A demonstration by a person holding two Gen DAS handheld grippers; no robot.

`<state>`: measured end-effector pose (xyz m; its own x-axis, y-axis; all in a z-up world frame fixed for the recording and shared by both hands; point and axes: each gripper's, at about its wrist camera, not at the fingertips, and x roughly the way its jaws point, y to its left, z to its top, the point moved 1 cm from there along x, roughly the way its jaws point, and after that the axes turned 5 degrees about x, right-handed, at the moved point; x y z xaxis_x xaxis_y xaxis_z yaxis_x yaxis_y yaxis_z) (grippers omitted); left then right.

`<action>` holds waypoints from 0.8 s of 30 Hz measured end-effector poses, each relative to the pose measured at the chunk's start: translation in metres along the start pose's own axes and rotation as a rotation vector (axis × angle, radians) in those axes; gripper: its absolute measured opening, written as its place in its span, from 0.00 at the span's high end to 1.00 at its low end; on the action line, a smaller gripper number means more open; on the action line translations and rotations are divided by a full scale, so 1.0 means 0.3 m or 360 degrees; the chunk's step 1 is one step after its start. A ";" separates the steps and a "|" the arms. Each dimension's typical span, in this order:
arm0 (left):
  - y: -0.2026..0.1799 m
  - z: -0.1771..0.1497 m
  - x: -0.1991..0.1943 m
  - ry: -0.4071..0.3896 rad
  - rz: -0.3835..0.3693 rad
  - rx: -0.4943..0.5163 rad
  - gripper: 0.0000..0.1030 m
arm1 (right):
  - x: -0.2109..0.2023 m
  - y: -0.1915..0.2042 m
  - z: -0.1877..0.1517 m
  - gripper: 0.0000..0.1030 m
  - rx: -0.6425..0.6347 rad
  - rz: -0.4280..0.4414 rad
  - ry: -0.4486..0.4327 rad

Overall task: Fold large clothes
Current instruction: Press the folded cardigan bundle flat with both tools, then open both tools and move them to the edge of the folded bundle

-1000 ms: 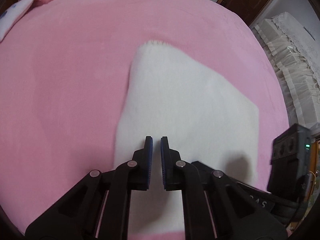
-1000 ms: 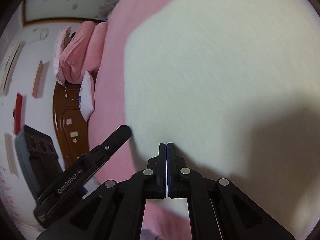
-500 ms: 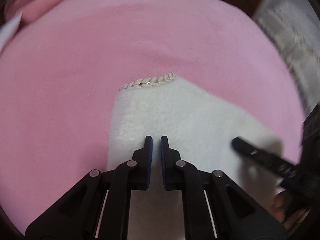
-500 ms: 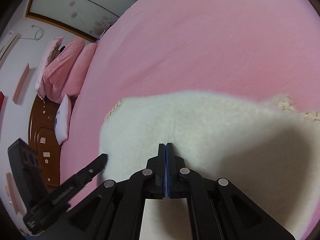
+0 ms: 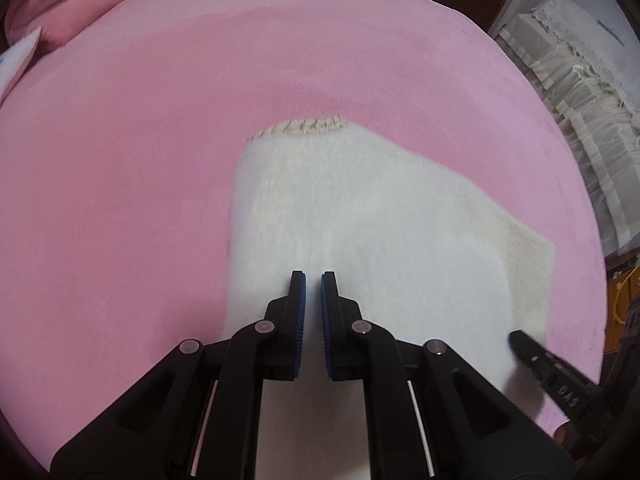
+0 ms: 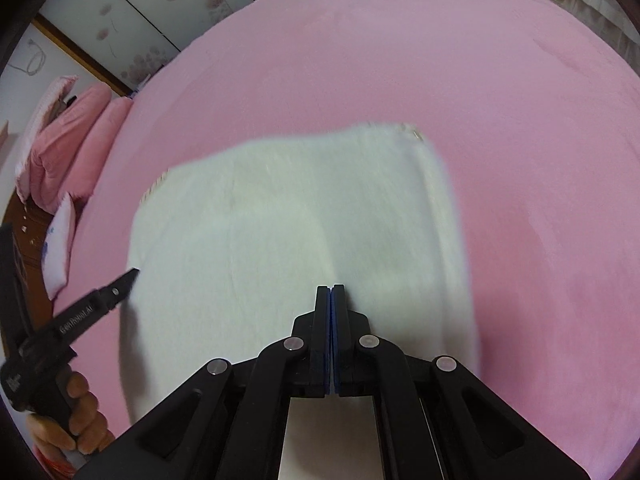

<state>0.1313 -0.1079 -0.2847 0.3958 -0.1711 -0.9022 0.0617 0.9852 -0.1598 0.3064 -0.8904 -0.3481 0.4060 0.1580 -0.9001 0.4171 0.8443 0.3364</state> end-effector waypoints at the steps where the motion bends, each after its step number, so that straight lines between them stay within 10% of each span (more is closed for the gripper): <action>1: 0.016 -0.030 -0.021 0.0008 -0.0036 -0.0033 0.94 | -0.014 -0.007 -0.025 1.00 0.0003 -0.0015 0.0015; 12: 0.049 -0.381 -0.234 0.0361 -0.0009 -0.0045 0.95 | -0.162 -0.147 -0.321 0.92 0.0293 -0.0112 0.0331; 16: 0.036 -0.451 -0.357 0.0307 0.0098 0.0071 0.94 | -0.285 -0.111 -0.404 0.59 0.0153 -0.0152 0.0337; 20: 0.003 -0.487 -0.421 0.0351 0.0085 0.0149 0.92 | -0.400 -0.087 -0.445 0.48 0.0072 -0.0155 0.0321; 24: -0.019 -0.545 -0.505 0.0352 0.0018 0.0122 0.48 | -0.467 0.022 -0.510 0.24 0.0006 -0.0168 0.0239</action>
<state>-0.0787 -0.0888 -0.2126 0.1867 -0.1495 -0.9710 0.1313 0.9833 -0.1261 0.1279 -0.8286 -0.2622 0.2338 0.1438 -0.9616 0.4541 0.8584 0.2388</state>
